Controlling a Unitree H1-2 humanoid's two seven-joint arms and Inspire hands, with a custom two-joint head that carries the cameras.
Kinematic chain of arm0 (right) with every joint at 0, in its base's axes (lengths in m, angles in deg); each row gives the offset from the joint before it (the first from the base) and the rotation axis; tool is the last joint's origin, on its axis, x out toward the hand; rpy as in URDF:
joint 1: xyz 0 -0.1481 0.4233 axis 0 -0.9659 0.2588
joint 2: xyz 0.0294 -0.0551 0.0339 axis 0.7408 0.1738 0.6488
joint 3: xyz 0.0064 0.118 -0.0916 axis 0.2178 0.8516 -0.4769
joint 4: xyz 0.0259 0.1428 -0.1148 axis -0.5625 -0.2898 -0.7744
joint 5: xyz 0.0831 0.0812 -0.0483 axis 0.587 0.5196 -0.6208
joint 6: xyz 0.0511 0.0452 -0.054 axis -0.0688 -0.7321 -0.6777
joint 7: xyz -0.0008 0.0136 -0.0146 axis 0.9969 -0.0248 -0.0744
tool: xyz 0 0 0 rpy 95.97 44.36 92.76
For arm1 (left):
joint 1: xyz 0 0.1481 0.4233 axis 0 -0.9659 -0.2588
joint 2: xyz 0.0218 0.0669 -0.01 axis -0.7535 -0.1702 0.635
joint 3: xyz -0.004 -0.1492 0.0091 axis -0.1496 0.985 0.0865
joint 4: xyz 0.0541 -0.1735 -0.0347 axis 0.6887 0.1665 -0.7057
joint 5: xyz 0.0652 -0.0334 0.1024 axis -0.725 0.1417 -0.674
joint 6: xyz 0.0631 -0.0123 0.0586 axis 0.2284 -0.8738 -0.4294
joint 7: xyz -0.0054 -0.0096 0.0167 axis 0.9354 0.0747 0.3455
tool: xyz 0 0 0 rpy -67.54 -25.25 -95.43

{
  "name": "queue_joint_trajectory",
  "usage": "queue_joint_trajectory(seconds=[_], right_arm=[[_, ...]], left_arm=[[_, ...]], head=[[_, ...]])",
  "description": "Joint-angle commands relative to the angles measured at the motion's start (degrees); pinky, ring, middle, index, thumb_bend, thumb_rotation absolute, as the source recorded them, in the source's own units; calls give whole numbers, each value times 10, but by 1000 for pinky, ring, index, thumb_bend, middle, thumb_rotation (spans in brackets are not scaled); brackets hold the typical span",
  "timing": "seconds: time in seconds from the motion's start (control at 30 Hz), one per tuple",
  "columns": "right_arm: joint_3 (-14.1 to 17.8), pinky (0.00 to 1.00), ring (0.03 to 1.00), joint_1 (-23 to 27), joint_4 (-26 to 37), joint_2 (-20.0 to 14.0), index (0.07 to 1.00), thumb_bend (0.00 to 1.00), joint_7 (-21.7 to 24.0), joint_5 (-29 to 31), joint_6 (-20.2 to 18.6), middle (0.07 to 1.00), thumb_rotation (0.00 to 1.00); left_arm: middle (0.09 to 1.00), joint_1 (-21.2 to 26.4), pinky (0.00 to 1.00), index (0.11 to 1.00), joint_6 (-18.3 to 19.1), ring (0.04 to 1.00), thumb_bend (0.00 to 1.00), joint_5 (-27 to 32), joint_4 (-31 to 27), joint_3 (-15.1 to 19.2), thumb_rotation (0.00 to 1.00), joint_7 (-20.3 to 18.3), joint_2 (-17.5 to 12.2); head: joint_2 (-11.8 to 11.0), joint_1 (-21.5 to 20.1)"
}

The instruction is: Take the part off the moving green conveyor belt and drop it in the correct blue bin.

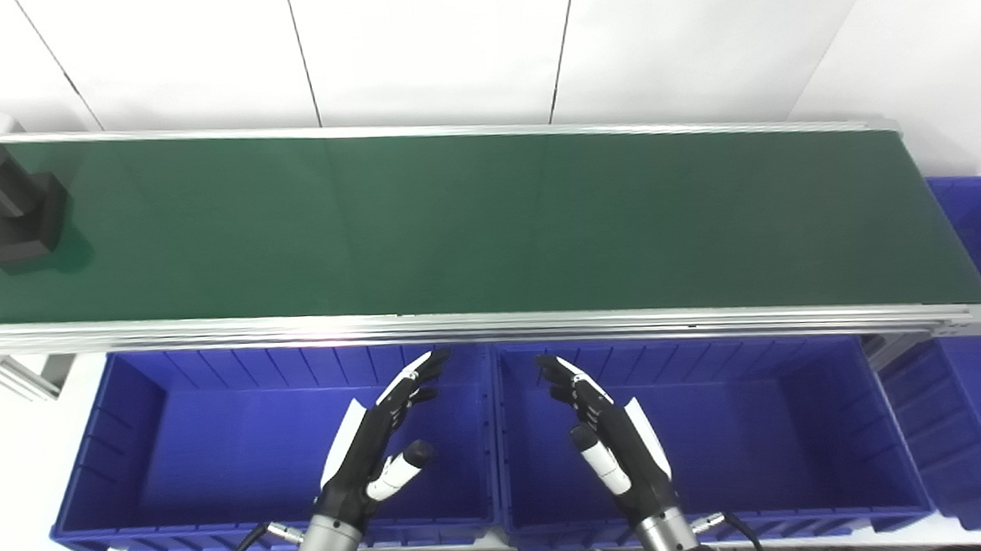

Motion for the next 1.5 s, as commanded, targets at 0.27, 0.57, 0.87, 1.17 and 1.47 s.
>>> queue_joint_trajectory(seconds=[0.27, 0.57, 0.87, 1.17, 1.47], right_arm=[[-19, 903, 931, 15, -2, 5, 893, 842, -15, 7, 20, 932, 984], [-22, 908, 936, 17, -6, 2, 891, 832, -15, 12, 20, 935, 977], [-29, 924, 941, 15, -7, -8, 896, 831, -23, 8, 20, 935, 983], [-40, 947, 951, 16, -10, -17, 901, 818, -37, 5, 20, 941, 987], [-46, 924, 948, 19, -31, -18, 897, 880, -47, 5, 20, 940, 1000]], left_arm=[[956, -18, 898, 916, -19, 945, 809, -26, -30, -2, 1000, 37, -1], [987, -21, 966, 936, -19, 982, 819, -15, -27, -14, 1000, 38, -1], [970, -13, 962, 926, -19, 973, 806, -23, -13, -21, 1000, 47, 2], [963, -7, 941, 914, -19, 959, 798, -29, -7, -27, 1000, 56, -1], [954, 1, 938, 895, -19, 956, 791, -17, 15, -37, 1000, 63, -3]], head=[[-5, 8], [-11, 6], [-16, 10], [-23, 9], [-63, 19]])
